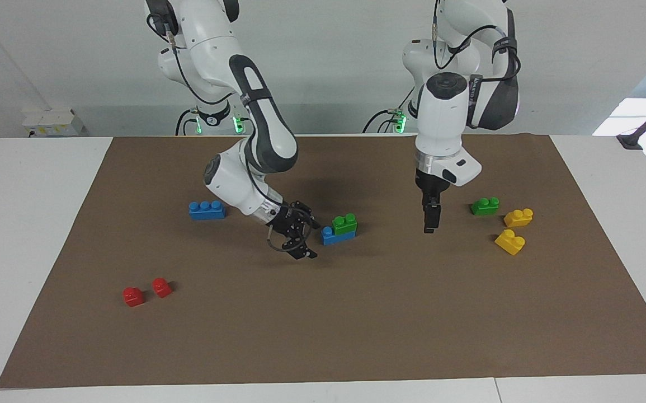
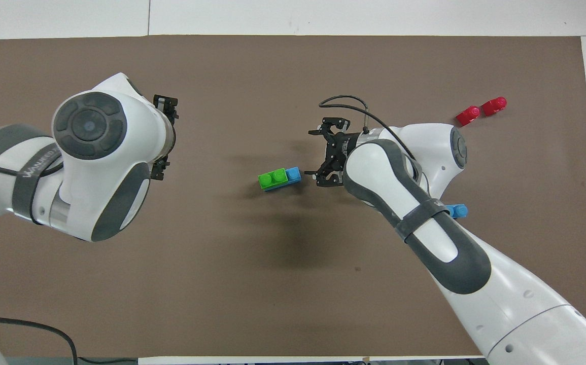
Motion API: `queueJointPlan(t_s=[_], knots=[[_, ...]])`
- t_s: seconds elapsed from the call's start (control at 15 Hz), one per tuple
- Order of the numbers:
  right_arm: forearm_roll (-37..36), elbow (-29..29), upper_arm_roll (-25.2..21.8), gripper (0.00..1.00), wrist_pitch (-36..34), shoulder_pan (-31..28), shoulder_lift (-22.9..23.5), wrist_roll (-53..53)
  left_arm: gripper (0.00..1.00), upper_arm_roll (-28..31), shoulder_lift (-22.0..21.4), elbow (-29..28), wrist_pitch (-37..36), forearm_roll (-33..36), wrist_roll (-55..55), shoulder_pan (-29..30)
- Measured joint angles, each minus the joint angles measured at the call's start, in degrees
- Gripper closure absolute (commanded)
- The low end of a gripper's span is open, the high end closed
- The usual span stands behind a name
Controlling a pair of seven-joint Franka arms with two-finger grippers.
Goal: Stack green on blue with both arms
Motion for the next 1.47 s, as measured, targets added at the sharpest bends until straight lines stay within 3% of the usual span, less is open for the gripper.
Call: queueJointPlan(t_s=[0.47,0.93,1.13,1.47], knots=[[-23.5,4.7,-0.2,0.00,-14.6,-8.8,-4.7,-0.9,0.00,0.6,-8.1,0.6,-8.4,-8.4,37.8,11.1],[-38.4,8.7,-0.3,0.00,-26.0,-13.1,-10.0,-23.7,0.00,0.9,-9.8,2.3,-15.0,-9.1,72.9,15.9],[-42.8,11.0,-0.4,0.00,-33.7,-18.0,-13.2,-34.2,0.00,1.0,-9.8,6.5,-20.6,-10.7,81.3,17.0],[-54.3,14.9,-0.4,0.00,-42.0,-21.7,-18.6,-48.7,0.00,0.8,-9.6,11.5,-27.0,-11.0,85.0,17.0]])
